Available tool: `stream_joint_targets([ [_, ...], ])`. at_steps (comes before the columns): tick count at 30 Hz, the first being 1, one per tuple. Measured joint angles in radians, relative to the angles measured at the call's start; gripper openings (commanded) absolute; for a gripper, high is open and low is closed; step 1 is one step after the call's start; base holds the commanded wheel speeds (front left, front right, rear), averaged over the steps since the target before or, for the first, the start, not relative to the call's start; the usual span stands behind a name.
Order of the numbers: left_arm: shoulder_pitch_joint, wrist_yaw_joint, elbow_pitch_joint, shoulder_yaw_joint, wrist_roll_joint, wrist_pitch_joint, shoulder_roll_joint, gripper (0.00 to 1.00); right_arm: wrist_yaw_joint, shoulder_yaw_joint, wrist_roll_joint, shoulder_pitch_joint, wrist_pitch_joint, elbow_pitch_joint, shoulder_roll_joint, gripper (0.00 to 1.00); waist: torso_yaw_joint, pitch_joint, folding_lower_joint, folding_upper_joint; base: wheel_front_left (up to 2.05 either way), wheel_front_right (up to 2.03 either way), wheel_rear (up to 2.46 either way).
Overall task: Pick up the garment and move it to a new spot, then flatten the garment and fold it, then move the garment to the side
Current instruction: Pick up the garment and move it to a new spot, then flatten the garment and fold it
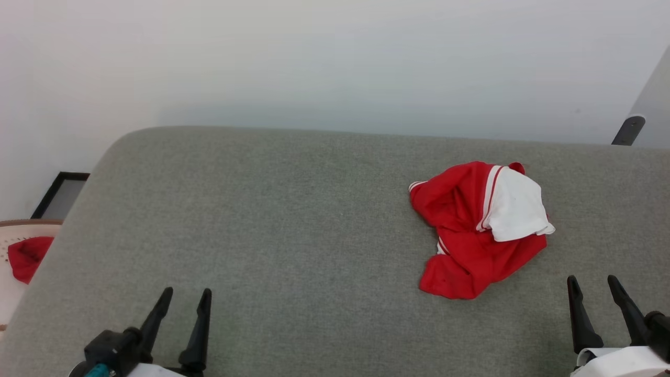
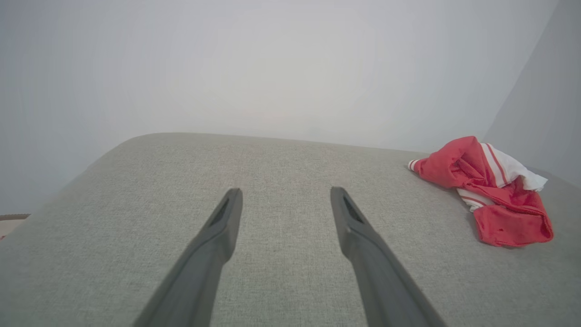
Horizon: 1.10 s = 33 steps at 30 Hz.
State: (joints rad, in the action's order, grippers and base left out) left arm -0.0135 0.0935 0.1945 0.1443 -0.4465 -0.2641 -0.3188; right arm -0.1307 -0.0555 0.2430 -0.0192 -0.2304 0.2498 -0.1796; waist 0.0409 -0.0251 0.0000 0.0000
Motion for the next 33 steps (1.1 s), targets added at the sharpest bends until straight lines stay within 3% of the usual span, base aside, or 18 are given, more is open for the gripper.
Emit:
stream_joint_targets([
  [7,-0.007,0.017,0.007,-0.035,0.029,0.0,0.035,1.0,0.0,0.005,0.0,-0.001,0.007,0.0,-0.004,1.0,0.0,0.002,0.0,0.0,0.0,0.0,0.0],
  [11,-0.011,0.021,0.002,-0.058,0.037,0.0,0.053,1.0,0.0,0.032,0.003,-0.018,0.062,0.013,-0.018,1.0,0.0,0.005,-0.0001,0.0,0.0,0.0,0.0],
  [15,-0.022,0.025,-0.004,-0.068,0.042,0.0,0.077,1.0,0.0,0.086,0.043,-0.095,0.216,0.033,-0.073,1.0,-0.001,0.021,0.0,0.0,0.0,0.0,0.0],
  [25,0.047,0.031,0.013,-0.058,0.052,0.0,0.138,1.0,0.0,0.239,0.278,-0.425,0.712,0.101,-0.298,1.0,0.009,0.132,0.0,0.0,0.0,0.0,0.0],
  [28,0.082,0.034,0.022,-0.056,0.051,0.0,0.149,1.0,0.0,0.284,0.362,-0.512,0.805,0.136,-0.333,1.0,0.016,0.171,0.0,0.0,0.0,0.0,0.0],
  [33,0.136,0.034,0.036,-0.028,0.043,0.0,0.154,1.0,0.0,0.354,0.42,-0.632,0.861,0.193,-0.384,1.0,0.029,0.234,0.0,0.0,0.0,0.0,0.0],
])
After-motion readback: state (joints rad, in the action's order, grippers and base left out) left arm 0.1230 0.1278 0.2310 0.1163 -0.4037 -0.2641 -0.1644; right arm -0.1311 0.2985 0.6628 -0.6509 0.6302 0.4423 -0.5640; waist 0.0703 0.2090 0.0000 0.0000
